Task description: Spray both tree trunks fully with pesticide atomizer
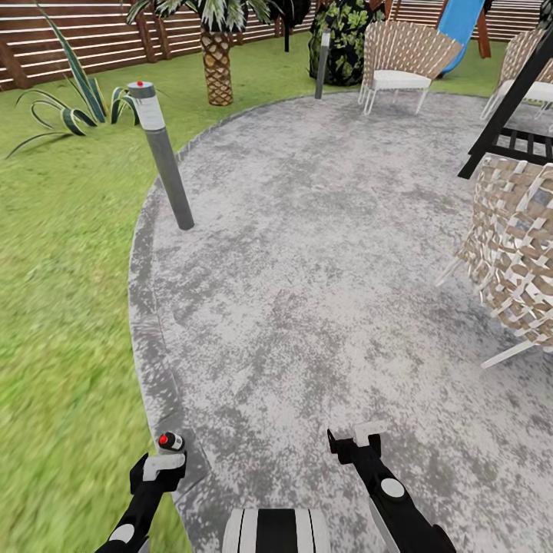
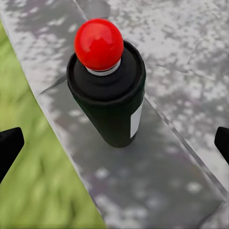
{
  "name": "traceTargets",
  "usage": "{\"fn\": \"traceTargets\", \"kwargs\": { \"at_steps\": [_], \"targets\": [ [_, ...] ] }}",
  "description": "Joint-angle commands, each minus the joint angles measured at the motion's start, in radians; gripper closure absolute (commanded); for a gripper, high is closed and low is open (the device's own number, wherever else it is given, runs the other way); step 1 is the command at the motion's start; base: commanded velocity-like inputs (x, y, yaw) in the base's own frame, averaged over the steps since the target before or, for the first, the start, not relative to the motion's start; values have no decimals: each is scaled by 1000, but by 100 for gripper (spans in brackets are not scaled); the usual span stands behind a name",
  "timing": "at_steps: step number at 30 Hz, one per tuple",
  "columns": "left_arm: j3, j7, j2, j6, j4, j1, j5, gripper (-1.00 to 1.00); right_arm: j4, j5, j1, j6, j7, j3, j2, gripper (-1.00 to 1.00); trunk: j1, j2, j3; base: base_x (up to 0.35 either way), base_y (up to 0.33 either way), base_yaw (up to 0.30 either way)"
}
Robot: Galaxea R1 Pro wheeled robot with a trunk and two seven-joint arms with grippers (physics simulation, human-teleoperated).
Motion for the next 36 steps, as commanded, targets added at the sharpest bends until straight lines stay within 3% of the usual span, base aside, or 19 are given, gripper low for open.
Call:
{"fn": "traceTargets", "kwargs": {
  "at_steps": [1, 10, 36],
  "targets": [
    [0, 0, 0, 0, 0, 0, 0, -100, 0, 0, 0, 0, 0, 0, 0, -100, 0, 0, 0, 0, 0, 0],
    [0, 0, 1, 0, 0, 0, 0, -100, 0, 0, 0, 0, 0, 0, 0, -100, 2, -1, -19, 0, 0, 0],
    [2, 0, 1, -1, 0, 0, 5, -100, 0, 0, 0, 0, 0, 0, 0, -100, 2, -1, -20, 52, 0, 0]
  ]
}}
